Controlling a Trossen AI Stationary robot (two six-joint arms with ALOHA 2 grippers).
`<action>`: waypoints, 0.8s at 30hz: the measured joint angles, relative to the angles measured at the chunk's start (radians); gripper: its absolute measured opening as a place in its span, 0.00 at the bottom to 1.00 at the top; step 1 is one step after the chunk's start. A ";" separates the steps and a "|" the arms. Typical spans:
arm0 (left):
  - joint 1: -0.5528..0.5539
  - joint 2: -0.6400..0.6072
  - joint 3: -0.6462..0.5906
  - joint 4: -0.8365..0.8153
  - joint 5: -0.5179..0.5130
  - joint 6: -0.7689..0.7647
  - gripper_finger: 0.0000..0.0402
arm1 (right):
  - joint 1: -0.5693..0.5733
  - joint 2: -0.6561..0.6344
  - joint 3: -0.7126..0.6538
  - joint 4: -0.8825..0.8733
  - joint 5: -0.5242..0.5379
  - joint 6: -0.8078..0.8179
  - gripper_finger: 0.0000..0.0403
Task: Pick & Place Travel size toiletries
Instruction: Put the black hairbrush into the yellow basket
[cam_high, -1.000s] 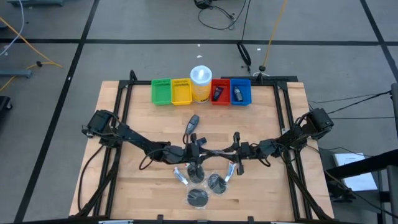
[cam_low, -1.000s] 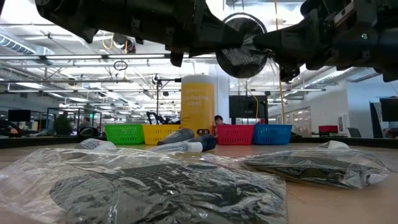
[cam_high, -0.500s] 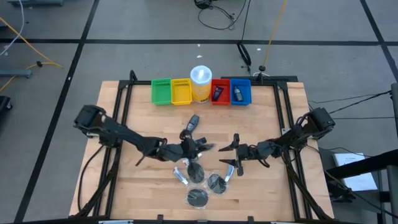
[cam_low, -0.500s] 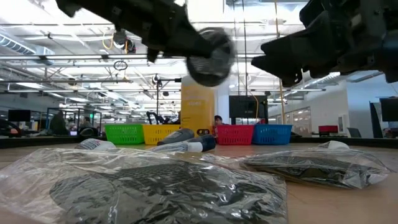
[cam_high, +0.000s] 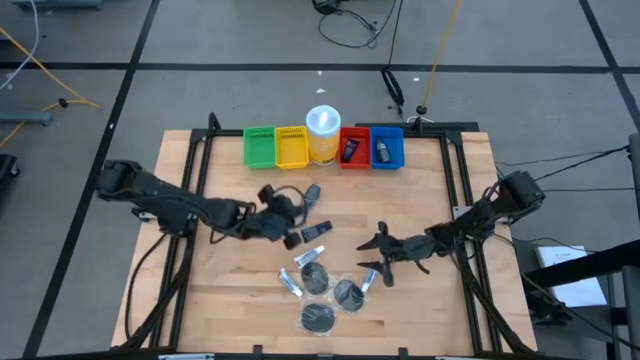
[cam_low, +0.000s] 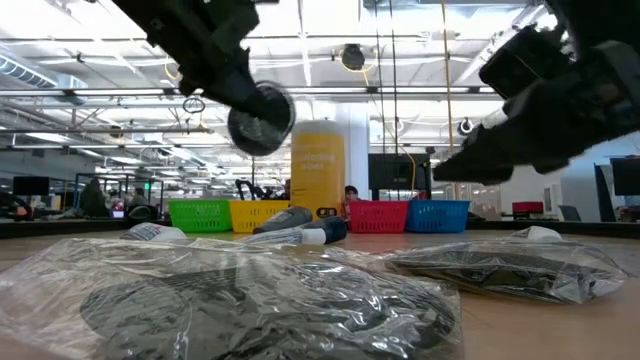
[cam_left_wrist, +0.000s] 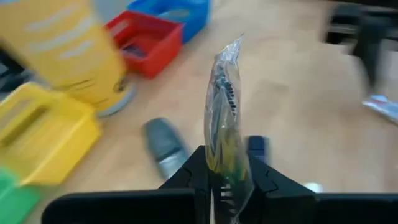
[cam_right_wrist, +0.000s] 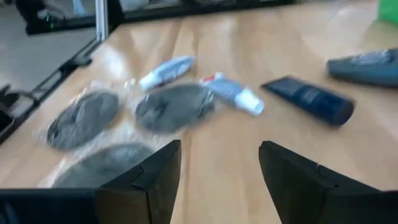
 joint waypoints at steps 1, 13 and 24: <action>0.024 -0.011 0.000 -0.041 0.001 -0.015 0.08 | 0.007 0.005 0.000 0.001 0.001 -0.001 0.51; 0.439 -0.051 0.000 -0.210 0.257 0.022 0.10 | 0.018 0.013 0.000 0.022 0.004 -0.011 0.51; 0.887 -0.044 0.000 -0.061 0.628 0.102 0.03 | 0.015 0.013 0.000 0.022 0.005 -0.014 0.50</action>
